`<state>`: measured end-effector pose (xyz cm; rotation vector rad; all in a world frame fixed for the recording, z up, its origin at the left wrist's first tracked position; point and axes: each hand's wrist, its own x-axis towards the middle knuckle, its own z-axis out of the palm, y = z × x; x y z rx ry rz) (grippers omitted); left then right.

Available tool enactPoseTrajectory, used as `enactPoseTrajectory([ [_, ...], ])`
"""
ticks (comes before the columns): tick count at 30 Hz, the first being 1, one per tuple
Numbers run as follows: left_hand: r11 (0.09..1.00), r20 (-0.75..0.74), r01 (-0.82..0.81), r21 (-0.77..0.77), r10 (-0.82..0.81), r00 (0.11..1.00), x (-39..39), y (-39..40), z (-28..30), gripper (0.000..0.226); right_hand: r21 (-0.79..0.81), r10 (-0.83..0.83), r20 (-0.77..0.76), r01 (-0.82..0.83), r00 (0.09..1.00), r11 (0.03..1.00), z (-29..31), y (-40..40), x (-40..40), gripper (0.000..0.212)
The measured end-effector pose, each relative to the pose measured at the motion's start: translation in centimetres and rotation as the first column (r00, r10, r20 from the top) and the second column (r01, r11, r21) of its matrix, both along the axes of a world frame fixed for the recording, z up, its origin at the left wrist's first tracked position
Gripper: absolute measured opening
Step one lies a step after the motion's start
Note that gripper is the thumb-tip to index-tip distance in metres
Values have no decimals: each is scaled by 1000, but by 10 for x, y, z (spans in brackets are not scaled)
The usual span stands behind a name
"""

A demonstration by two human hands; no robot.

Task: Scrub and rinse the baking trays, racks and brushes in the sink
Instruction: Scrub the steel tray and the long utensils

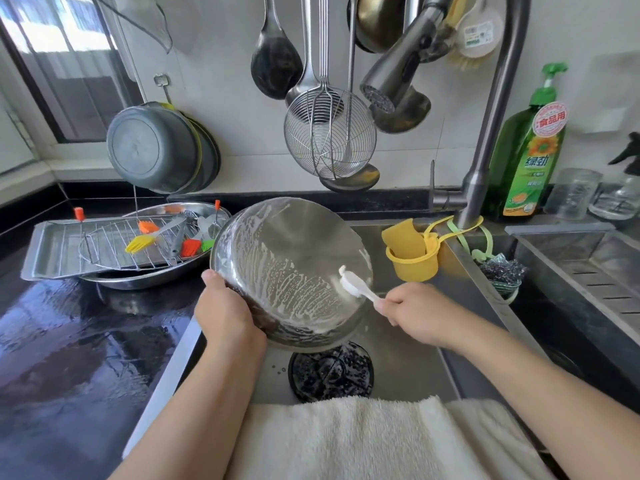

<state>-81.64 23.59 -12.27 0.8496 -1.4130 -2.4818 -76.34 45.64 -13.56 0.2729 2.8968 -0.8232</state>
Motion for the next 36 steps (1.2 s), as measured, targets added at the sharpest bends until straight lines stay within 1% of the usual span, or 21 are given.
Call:
enactPoseTrajectory([
  [3, 998, -48, 63, 1, -63, 997, 10, 8, 2, 27, 1, -143, -10, 143, 990, 990, 0, 12, -11, 47],
  [4, 998, -53, 67, 5, -67, 996, 11, 8, 3, 26, 8, -163, -15, 163, 987, 987, -2, 14, -11, 46],
  [6, 999, -41, 51, -2, -51, 998, 10, 5, 5, 27, 11, -116, 10, 116, 993, 993, -5, 11, -7, 44],
  [8, 1000, -25, 27, -14, -27, 999, 7, 1, 4, 29, 16, -24, 80, 23, 997, 1000, -4, 3, 0, 44],
  [9, 1000, -14, 16, -10, -16, 1000, 5, 0, 3, 29, 35, -15, 97, 11, 995, 999, -2, 1, 0, 44],
  [12, 999, 1, 9, 42, -9, 1000, 5, 0, 3, 29, 46, -139, 17, 139, 990, 989, -1, 10, -5, 44],
  [13, 999, -4, 13, 38, -13, 1000, 6, 1, 4, 28, 39, -139, 8, 139, 990, 990, -3, 10, -5, 43],
  [15, 1000, -21, 14, 8, -14, 1000, 6, 2, 4, 27, 35, -61, 64, 58, 996, 998, -9, 5, -3, 44],
  [16, 1000, -20, 10, 2, -10, 1000, 7, 2, 4, 27, 37, -50, 88, 47, 995, 998, -10, 3, -2, 44],
  [17, 1000, -17, 9, 6, -9, 1000, 7, 2, 4, 28, 44, -74, 92, 70, 993, 997, -8, 4, -2, 44],
  [19, 999, -22, 14, 31, -14, 1000, 7, 2, 3, 28, 42, -148, 35, 147, 988, 988, -3, 8, -3, 45],
  [20, 999, -29, 21, 35, -20, 999, 7, 2, 4, 29, 29, -151, 18, 151, 988, 988, -4, 8, -4, 45],
  [23, 1000, -46, 26, 11, -25, 999, 7, 2, 3, 29, -70, -23, 83, 28, 996, 997, -8, -7, 3, 44],
  [24, 1000, -47, 22, 10, -21, 999, 6, 2, 3, 28, -57, -16, 94, 22, 995, 998, -8, -8, 3, 44],
  [26, 1000, -46, 10, 27, -9, 999, 7, 3, 3, 26, 13, -109, 62, 108, 992, 994, -2, -1, -2, 44],
  [27, 999, -49, 8, 31, -7, 999, 8, 4, 4, 26, 33, -160, 27, 159, 987, 987, 0, 3, -5, 45],
  [28, 1000, -59, 11, 24, -9, 998, 8, 4, 4, 26, 32, -175, 3, 175, 985, 984, -2, 5, -6, 45],
  [31, 999, -101, 36, -22, -38, 994, 7, 6, 4, 33, -10, -36, 43, 37, 998, 999, -12, -7, -2, 46],
  [32, 998, -115, 41, -37, -45, 992, 5, 7, 3, 34, 3, -44, 49, 44, 998, 999, -13, -7, -3, 46],
  [35, 997, -134, 51, -63, -59, 989, 2, 6, -1, 36, 17, -197, -15, 197, 980, 980, -6, 5, -10, 45],
  [36, 996, -130, 55, -71, -64, 989, 1, 5, -2, 37, -4, -192, -28, 192, 981, 981, -6, 5, -8, 45],
])
